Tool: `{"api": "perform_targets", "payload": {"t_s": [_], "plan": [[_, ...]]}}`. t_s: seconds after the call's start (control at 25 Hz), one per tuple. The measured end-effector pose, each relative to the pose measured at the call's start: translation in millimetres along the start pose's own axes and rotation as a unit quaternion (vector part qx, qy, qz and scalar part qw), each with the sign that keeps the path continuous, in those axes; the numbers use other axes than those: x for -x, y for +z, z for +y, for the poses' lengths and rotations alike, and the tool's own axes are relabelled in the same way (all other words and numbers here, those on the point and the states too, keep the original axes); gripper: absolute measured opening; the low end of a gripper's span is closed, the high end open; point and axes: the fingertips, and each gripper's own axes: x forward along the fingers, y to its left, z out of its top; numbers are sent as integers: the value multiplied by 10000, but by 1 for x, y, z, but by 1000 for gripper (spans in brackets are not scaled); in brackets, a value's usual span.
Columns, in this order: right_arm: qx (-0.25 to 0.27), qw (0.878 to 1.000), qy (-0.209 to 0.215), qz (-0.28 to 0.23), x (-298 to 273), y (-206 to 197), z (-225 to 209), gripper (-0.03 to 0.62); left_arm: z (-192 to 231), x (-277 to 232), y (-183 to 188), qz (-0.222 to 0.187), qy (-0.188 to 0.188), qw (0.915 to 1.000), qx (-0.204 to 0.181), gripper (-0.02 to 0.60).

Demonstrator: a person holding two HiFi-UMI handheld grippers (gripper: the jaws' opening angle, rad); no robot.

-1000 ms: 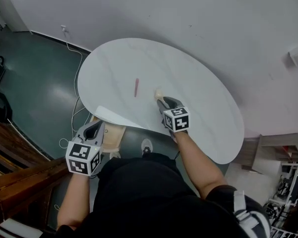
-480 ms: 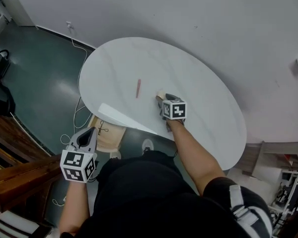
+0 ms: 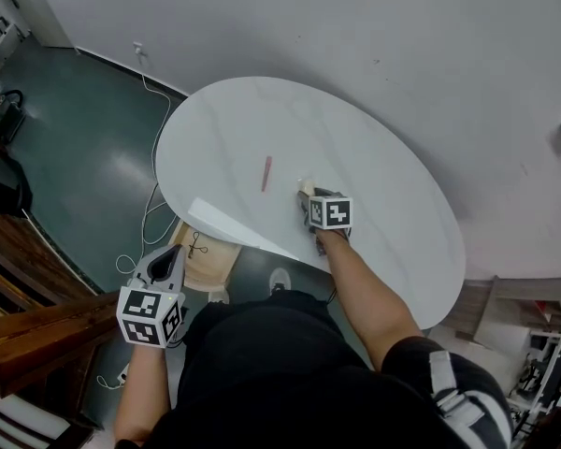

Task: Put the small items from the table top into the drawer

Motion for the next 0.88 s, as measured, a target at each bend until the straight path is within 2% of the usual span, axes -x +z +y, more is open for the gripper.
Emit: {"api": "perform_targets", "payload": {"t_s": [0.36,0.64,0.88], "plan": [[-25,9988,292,-390,29,9,31,172,5,-3,-3,70,-177,9998,-81,15],[333,9943,804,-616,50,6,98,172,14,0,-13,107,-318,9993,-149,15],[866,9884,1133,-527,52,-8,158,172,29,7,-23,125,-373,9991,-166,15]]}}
